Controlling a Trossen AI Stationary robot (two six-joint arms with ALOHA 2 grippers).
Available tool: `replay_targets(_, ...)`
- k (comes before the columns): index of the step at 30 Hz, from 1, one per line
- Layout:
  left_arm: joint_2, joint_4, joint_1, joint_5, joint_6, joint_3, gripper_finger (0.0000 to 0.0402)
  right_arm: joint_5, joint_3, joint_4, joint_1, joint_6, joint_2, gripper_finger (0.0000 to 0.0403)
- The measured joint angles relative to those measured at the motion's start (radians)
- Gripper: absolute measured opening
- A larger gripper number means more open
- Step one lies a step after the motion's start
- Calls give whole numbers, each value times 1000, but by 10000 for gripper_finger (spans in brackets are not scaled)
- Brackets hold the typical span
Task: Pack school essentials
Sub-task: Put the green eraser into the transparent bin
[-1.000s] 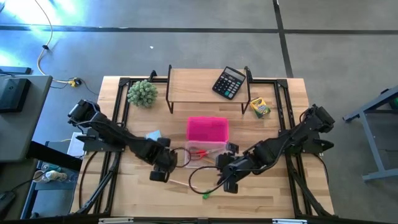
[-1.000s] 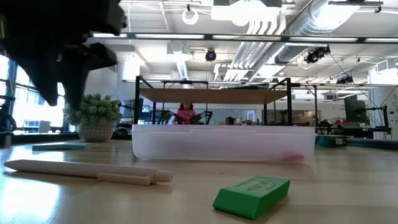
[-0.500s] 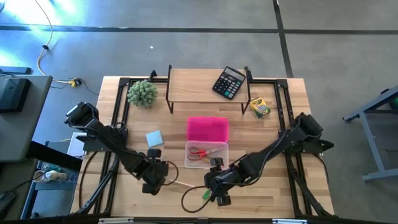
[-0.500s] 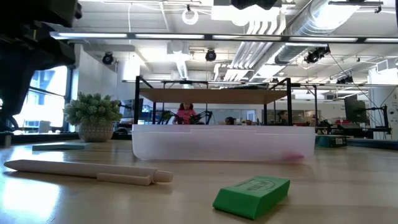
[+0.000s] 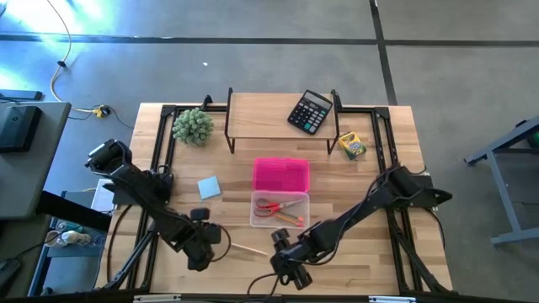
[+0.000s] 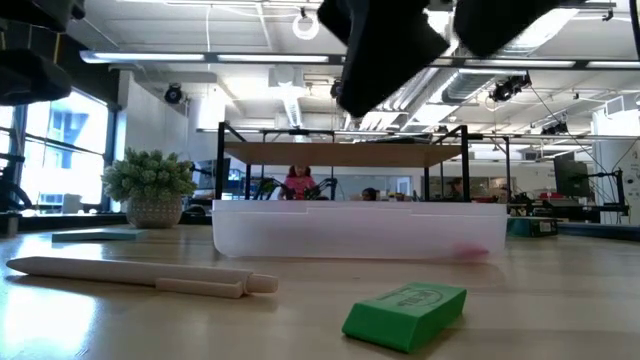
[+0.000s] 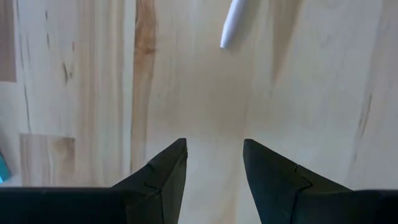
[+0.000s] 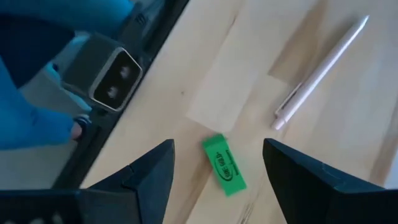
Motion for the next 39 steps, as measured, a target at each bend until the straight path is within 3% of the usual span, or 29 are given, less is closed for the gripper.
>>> replay_targets(22, 0, 4, -25, 21, -84, 0, 147, -30, 4, 0, -6, -31, 146, 233)
replay_targets(39, 0, 5, -25, 20, -73, 0, 147, -46, 3, -25, -32, 0, 149, 78)
